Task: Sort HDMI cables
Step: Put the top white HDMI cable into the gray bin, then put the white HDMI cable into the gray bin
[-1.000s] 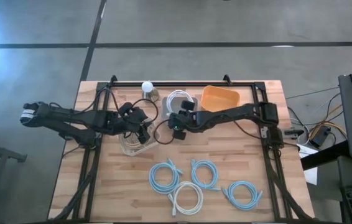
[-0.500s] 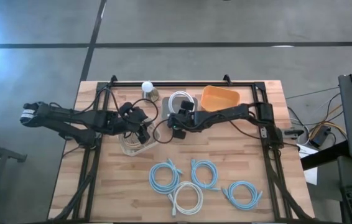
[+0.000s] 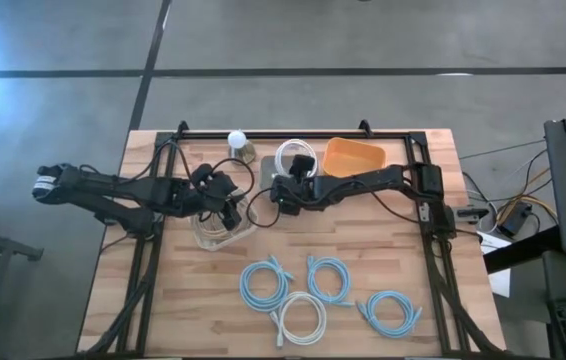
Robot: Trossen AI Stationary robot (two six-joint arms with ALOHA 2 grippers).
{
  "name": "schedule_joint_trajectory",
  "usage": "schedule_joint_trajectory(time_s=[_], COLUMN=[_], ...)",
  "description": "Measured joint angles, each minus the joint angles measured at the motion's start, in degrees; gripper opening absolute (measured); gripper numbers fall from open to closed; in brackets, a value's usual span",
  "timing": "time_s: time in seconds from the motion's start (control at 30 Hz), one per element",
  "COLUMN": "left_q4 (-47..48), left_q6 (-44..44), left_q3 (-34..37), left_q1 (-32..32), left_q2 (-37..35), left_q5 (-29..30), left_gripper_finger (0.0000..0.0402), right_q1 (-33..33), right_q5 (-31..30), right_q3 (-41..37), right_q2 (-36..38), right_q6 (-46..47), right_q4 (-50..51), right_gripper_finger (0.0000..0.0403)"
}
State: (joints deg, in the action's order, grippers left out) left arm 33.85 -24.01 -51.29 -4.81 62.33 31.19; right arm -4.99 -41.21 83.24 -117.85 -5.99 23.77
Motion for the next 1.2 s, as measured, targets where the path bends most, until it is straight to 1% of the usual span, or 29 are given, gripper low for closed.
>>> schedule_joint_trajectory(time_s=[0.13, 0.37, 0.5, 0.57, 0.73, 0.87, 1.0, 1.07, 1.13, 1.2], left_q4=[0.02, 0.02, 0.04, 0.02, 0.01, 0.00, 0.01, 0.02, -0.02, 0.00], left_q6=[0.00, 0.00, 0.01, 0.00, 0.02, 0.02, 0.02, 0.01, 0.02, 0.02], left_q3=[0.00, 0.00, 0.00, 0.00, 0.00, 0.00, 0.00, 0.00, 0.00, 0.00], left_q1=[0.01, 0.01, 0.00, -0.01, 0.00, 0.01, 0.01, 0.00, -0.01, -0.01], left_q2=[0.00, 0.00, 0.00, 0.00, 0.00, 0.00, 0.00, 0.00, 0.00, 0.00], left_q5=[-0.01, -0.01, -0.01, -0.01, -0.01, -0.01, -0.01, -0.01, -0.01, -0.01], left_gripper_finger=[0.0161, 0.0161, 0.0161, 0.0161, 0.0161, 0.0161, 0.0161, 0.0161, 0.0161, 0.0161], right_q1=[0.52, 0.76, 2.94, 4.58, 8.94, 12.24, 14.85, 16.14, 17.50, 18.68], right_q5=[3.43, 3.76, 4.83, 8.86, 21.74, 30.62, 43.64, 48.93, 51.73, 52.27], right_q3=[0.00, 0.00, 0.09, 0.20, 0.08, 0.04, 0.00, 0.00, -0.02, -0.02], right_q2=[0.44, 0.83, 3.13, 5.00, 9.21, 10.32, 10.09, 9.91, 9.64, 9.09], right_q6=[-0.01, -0.48, 0.22, 1.26, 4.15, 4.57, 7.07, 9.13, 11.23, 13.42], right_q4=[-0.12, 0.24, 3.40, 5.81, 10.61, 13.45, 15.29, 15.32, 15.11, 14.24], right_gripper_finger=[0.0189, 0.0192, 0.0192, 0.0192, 0.0192, 0.0192, 0.0192, 0.0192, 0.0192, 0.0192])
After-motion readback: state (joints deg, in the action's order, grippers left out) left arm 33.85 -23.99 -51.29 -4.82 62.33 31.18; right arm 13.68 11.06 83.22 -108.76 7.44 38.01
